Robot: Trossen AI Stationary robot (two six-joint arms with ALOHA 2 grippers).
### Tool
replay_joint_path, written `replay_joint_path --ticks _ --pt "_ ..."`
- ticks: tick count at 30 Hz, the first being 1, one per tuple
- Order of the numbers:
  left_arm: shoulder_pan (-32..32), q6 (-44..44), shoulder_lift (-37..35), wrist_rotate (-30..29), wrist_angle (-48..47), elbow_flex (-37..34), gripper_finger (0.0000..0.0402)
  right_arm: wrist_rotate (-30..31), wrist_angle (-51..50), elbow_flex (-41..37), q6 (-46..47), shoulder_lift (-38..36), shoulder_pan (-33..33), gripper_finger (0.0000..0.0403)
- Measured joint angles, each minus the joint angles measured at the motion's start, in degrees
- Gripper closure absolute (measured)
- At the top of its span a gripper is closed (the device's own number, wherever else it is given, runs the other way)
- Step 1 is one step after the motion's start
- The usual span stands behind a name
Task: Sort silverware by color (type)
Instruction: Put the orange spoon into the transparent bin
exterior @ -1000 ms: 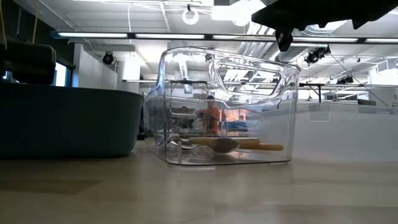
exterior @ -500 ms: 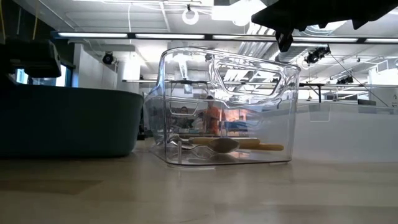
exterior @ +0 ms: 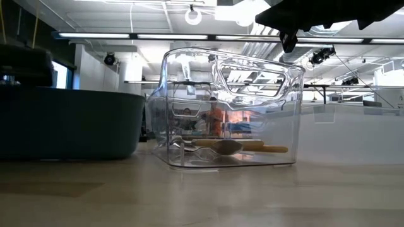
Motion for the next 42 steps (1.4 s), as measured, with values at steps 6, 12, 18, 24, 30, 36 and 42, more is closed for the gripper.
replay_joint_path --ticks 6,12,18,24,30,36,42 --pt "-0.62 -3.24 0.11 0.64 -0.94 1.29 0.0232 0.0 -0.09 0.0 0.0 0.0 0.0 0.0403" --pt "-1.61 -4.05 -0.76 0.72 -1.23 2.47 0.0232 -0.01 -0.15 0.0 0.02 0.0 0.0 0.0403" --pt "-1.57 -4.07 -3.9 -3.29 -5.25 3.64 0.0232 -0.02 -0.15 0.0 0.02 0.0 0.0 0.0403" --pt "-1.02 -16.36 -9.38 -6.67 -14.5 3.64 0.0234 -0.02 -0.17 0.0 0.02 0.0 0.0 0.0403" --pt "-4.74 -26.62 -15.94 -4.98 -16.01 1.44 0.028 0.13 -0.22 0.0 0.02 0.0 0.0 0.0403" --pt "-10.11 -37.84 -19.05 -3.55 -15.54 -0.95 0.0389 0.25 -0.22 0.0 0.02 0.0 0.0 0.0403" --pt "-12.74 -41.96 -19.08 -4.07 -11.77 -6.93 0.04 2.39 -0.24 0.0 -0.48 0.0 -0.01 0.0403"
